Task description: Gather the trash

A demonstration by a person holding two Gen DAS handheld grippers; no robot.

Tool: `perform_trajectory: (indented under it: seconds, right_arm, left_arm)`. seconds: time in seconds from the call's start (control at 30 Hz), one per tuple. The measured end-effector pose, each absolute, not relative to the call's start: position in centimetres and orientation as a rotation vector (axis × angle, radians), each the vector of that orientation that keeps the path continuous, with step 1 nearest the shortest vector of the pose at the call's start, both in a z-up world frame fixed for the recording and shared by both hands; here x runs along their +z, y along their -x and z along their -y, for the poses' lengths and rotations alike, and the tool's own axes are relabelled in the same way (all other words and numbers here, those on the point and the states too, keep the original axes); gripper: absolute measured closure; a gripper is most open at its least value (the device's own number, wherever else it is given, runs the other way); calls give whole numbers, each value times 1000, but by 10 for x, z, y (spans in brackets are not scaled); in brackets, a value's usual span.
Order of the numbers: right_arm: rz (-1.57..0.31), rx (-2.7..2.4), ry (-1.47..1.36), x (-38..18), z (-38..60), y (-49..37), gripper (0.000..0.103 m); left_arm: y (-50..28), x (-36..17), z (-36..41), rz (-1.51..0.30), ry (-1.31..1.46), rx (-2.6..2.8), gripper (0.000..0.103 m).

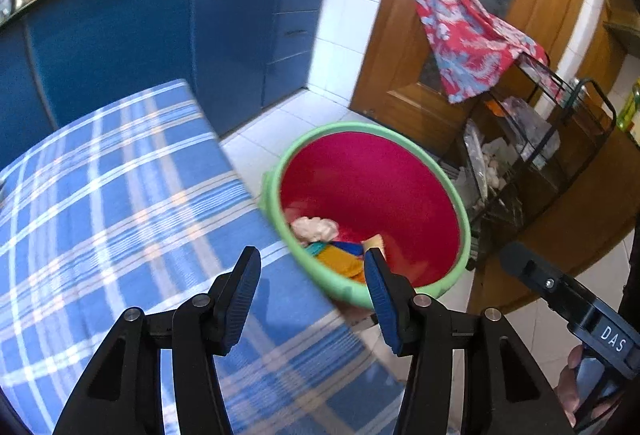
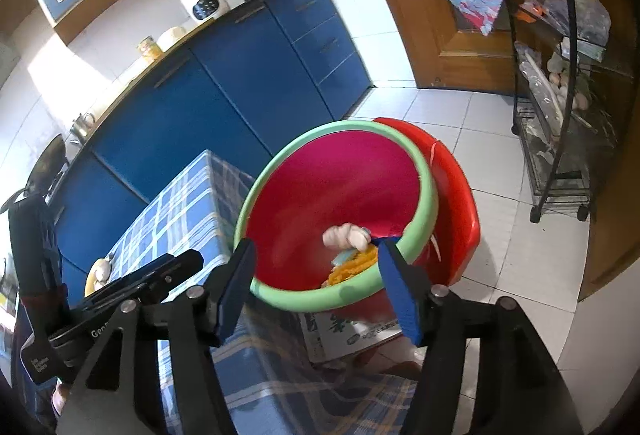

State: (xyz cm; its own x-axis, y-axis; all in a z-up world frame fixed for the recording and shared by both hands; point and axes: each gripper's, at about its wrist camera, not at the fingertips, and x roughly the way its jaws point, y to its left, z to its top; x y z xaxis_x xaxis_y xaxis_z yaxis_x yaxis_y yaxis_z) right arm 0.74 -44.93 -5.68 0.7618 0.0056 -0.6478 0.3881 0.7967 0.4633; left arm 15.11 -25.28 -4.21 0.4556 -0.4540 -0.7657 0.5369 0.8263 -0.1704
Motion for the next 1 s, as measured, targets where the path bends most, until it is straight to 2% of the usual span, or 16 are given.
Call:
perform_trajectory:
  seconds: [0.13,0.3,0.43,0.57,0.63,1.0]
  right_arm:
    - [-683,-191,-601,-51,433,-6,35]
    - [-673,-152,-562,-42,408,0,34]
    - [-647,-138,-531,-32,392,5,25]
    - [-631,-110,-507,-23,373,10,18]
    - [-624,-94,-487,-18,363,13,17]
    - [-585,-55,-401,2,319,28,7]
  left_arm:
    - [-142,-35,228,-891,-84,-550,43]
    - [-130,-24,194,-868,-54,-475,41]
    - [-117,-14,164,-832,-43,-392,35]
    - [-105,-5,142,-809,-36,-332,33]
    - [-100,0,133,-793,-32,-309,28]
    - [-68,19,100,-723,-47,-181,27]
